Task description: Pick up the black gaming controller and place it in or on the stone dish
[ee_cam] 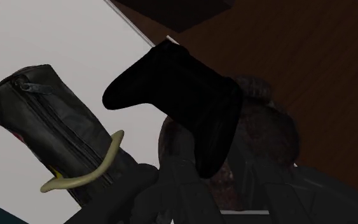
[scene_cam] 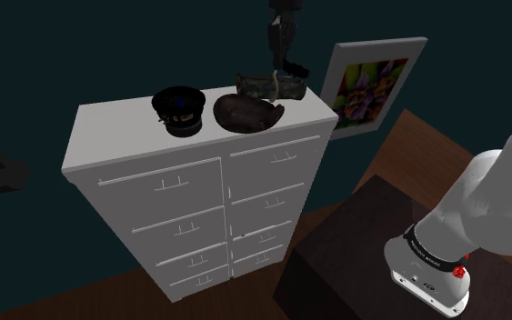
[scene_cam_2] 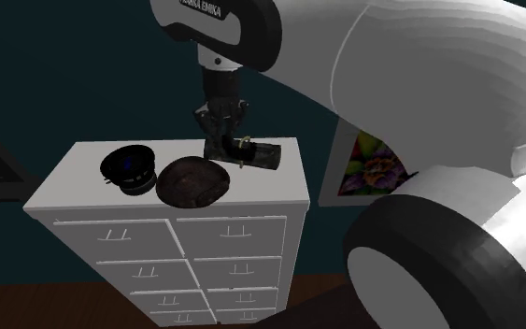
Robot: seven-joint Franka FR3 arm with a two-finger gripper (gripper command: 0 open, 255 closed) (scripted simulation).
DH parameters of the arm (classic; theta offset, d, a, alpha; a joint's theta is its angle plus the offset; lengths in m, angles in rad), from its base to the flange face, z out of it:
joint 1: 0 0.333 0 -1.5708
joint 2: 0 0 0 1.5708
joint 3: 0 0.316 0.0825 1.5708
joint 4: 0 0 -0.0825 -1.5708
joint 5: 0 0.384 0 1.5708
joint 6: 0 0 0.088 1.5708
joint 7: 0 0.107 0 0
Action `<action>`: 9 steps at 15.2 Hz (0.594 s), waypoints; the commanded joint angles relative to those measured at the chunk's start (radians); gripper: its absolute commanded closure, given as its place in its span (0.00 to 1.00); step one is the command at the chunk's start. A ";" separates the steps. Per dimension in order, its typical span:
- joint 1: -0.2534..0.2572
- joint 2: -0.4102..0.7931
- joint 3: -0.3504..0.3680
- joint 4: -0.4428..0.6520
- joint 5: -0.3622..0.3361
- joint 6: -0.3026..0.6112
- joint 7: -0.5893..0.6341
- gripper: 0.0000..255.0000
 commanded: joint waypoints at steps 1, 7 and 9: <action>0.022 0.037 0.019 0.054 0.008 -0.009 0.045 1.00; 0.089 0.186 0.070 0.253 0.019 -0.038 0.171 1.00; 0.098 0.202 0.074 0.261 0.019 -0.028 0.183 1.00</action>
